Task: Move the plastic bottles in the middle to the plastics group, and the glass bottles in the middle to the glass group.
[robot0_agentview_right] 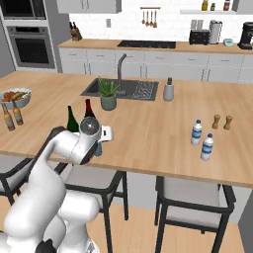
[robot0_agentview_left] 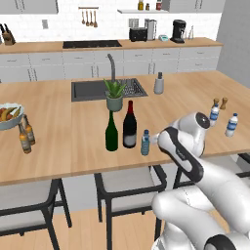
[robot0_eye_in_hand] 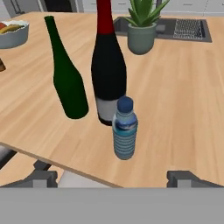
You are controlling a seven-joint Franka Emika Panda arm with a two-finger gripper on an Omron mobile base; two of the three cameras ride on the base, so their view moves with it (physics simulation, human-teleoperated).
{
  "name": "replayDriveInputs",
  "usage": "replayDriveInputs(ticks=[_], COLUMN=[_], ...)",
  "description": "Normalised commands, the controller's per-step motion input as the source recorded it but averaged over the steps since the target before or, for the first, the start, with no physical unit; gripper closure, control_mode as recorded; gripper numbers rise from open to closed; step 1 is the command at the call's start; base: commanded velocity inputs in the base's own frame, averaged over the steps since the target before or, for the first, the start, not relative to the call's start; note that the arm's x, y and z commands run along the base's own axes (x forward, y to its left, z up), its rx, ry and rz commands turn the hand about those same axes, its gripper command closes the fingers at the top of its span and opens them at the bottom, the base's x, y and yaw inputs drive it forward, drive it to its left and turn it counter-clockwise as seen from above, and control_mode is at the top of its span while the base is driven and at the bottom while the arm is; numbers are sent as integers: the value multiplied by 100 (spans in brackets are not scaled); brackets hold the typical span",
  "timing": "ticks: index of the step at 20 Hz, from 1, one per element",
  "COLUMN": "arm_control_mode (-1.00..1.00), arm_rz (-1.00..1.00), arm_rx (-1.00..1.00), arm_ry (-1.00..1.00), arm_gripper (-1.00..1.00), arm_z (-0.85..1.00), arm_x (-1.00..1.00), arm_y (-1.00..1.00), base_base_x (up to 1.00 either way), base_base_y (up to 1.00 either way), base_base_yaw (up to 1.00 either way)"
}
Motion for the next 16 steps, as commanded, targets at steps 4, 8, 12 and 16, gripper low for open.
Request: replayDriveInputs(ticks=[4, 8, 12, 16], arm_control_mode=[-100, -100, -100, -100], arm_rz=[0, 0, 0, 0], arm_rx=[0, 0, 0, 0], arm_ry=[0, 0, 0, 0], arm_gripper=[-100, -100, -100, -100], arm_z=[0, -2, 0, -5], arm_x=[18, 14, 23, 38], arm_y=[9, 4, 1, -9], base_base_x=[0, 0, 0, 0], base_base_y=[0, 0, 0, 0], base_base_yaw=[0, 0, 0, 0])
